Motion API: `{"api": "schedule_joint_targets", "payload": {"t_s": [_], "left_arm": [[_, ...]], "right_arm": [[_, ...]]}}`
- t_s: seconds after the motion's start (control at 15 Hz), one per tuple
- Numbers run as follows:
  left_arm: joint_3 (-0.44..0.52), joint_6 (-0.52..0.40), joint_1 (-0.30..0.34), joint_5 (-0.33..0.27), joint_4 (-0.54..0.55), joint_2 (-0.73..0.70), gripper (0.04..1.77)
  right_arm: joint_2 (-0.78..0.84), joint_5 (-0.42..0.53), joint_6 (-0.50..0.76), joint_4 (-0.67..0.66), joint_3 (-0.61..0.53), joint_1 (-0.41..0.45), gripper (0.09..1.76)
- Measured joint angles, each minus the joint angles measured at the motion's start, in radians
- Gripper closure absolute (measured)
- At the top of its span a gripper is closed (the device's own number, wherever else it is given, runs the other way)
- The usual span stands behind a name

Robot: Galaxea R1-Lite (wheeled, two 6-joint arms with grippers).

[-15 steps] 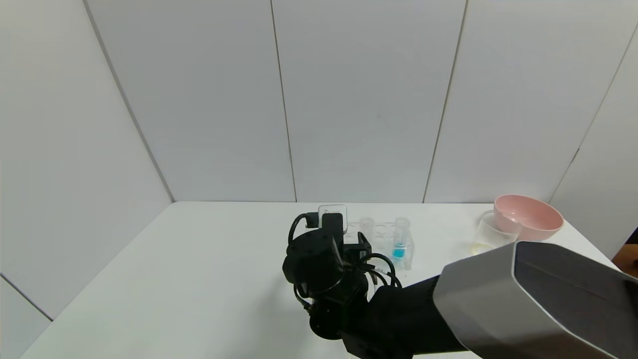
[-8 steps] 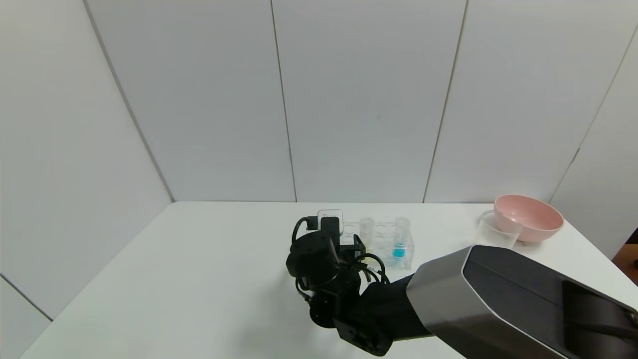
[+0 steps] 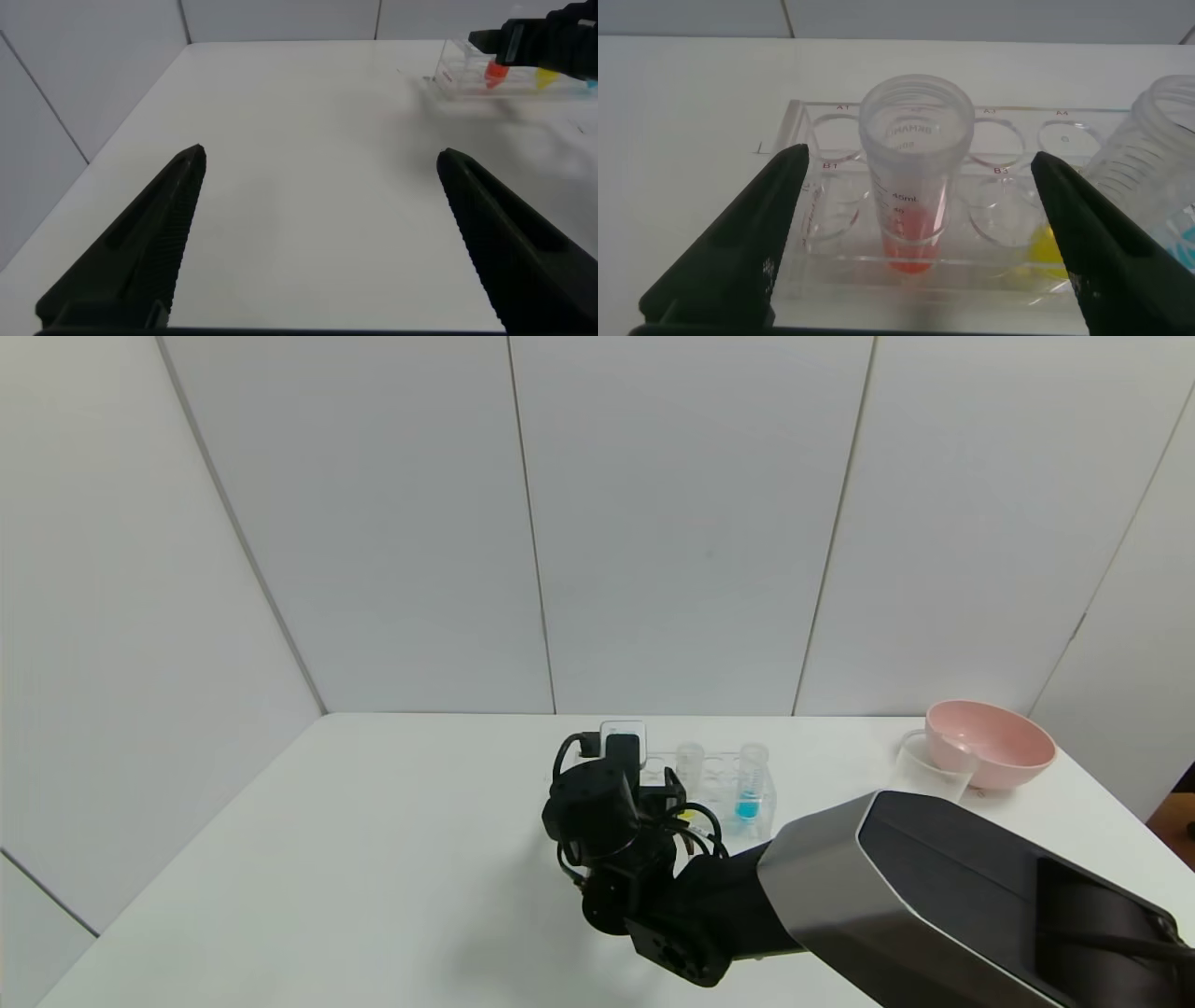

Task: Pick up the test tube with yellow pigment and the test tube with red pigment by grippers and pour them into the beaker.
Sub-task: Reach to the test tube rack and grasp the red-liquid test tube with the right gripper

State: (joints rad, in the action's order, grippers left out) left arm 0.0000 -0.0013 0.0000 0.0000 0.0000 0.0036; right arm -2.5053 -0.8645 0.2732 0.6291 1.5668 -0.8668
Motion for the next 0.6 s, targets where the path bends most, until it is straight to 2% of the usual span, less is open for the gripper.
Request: {"api": "schedule_joint_targets", "payload": {"t_s": [0.13, 0.27, 0.4, 0.6], "left_arm": [[0.000, 0.000, 0.000, 0.000, 0.000, 0.000, 0.05], [0.000, 0.000, 0.000, 0.000, 0.000, 0.000, 0.05], [0.000, 0.000, 0.000, 0.000, 0.000, 0.000, 0.05], [0.000, 0.000, 0.000, 0.000, 0.000, 0.000, 0.05]], "right_arm": [[-0.008, 0.003, -0.001, -0.001, 0.012, 0.008, 0.14], [-0.017, 0.002, -0.004, -0.005, 0.017, 0.016, 0.52], [-0.021, 0.002, -0.001, -0.004, 0.023, 0.021, 0.80], [-0.022, 0.006, 0.002, 0.000, 0.024, 0.023, 1.08]]}}
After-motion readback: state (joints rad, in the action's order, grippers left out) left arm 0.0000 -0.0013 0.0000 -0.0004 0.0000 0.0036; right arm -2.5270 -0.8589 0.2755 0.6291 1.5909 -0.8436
